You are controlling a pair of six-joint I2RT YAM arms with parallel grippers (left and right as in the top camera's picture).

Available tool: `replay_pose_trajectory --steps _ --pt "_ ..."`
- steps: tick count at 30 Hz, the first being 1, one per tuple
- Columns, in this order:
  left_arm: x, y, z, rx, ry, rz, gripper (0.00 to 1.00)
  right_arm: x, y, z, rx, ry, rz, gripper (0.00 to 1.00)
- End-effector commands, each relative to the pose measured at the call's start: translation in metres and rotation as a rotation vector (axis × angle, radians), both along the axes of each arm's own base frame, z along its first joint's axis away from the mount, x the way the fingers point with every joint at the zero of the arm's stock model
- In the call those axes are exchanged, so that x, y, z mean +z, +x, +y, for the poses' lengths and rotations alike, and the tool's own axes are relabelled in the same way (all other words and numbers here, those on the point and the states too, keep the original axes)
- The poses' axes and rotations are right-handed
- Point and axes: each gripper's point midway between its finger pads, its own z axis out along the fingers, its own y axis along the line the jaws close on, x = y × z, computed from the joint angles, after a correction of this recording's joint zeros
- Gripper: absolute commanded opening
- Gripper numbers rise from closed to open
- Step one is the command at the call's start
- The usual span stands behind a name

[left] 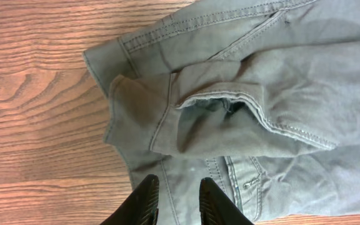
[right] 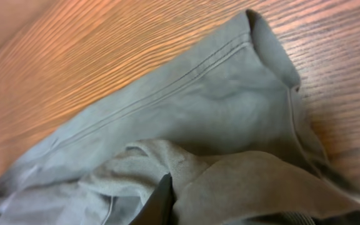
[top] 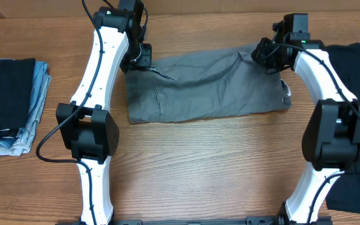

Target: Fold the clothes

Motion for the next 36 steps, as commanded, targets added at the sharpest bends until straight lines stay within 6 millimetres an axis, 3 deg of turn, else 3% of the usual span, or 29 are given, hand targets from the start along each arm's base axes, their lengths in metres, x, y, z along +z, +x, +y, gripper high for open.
replay_pose_trajectory --steps 1,3,4,6,8,11,13,15,17,19,21,25,26,29,36 --pt "0.01 0.003 -0.005 -0.03 -0.024 -0.026 0.26 -0.003 0.014 0.0 -0.007 -0.013 -0.035 0.22" --pt "0.011 0.001 -0.016 -0.086 -0.081 -0.019 0.25 0.0 0.022 0.002 -0.002 -0.013 -0.074 0.42" --pt "0.013 -0.002 -0.026 -0.139 -0.138 -0.014 0.25 0.007 0.031 0.005 0.002 -0.013 -0.122 0.75" --pt "0.018 -0.002 -0.031 -0.167 -0.144 -0.03 0.27 0.017 0.042 0.009 0.009 -0.014 -0.186 1.0" --pt "0.028 -0.003 -0.037 -0.199 -0.148 -0.061 0.27 0.027 0.05 0.012 0.021 -0.001 -0.236 1.0" --pt "0.057 -0.008 -0.056 -0.273 -0.171 -0.138 0.27 0.061 0.056 0.025 0.095 0.102 -0.312 1.0" --pt "0.075 -0.02 -0.076 -0.356 -0.166 -0.172 0.27 0.082 0.05 0.02 0.097 0.128 -0.296 1.0" --pt "0.073 -0.035 -0.089 -0.414 -0.16 -0.142 0.26 0.089 0.035 0.01 0.074 0.132 -0.219 1.0" --pt "0.062 -0.053 -0.101 -0.509 -0.115 -0.088 0.32 0.084 0.014 0.002 0.07 0.125 -0.119 1.0" --pt "0.05 -0.056 -0.106 -0.616 -0.02 -0.085 0.51 0.073 -0.005 -0.001 0.116 0.098 -0.048 1.0" --pt "0.037 -0.051 -0.116 -0.704 0.034 -0.106 0.56 0.057 -0.035 0.001 0.176 0.077 0.069 1.0" --pt "0.004 -0.036 -0.123 -0.793 0.145 -0.154 0.6 0.044 -0.068 -0.001 0.161 0.076 0.226 1.0" --pt "-0.012 -0.032 -0.125 -0.836 0.17 -0.166 0.61 0.041 -0.076 -0.003 0.156 0.067 0.264 1.0" --pt "-0.034 -0.021 -0.123 -0.863 0.228 -0.203 0.63 0.038 -0.083 -0.007 0.146 0.045 0.299 1.0" --pt "-0.046 -0.004 -0.129 -0.902 0.259 -0.287 0.67 0.037 -0.086 -0.007 0.145 0.043 0.311 1.0"
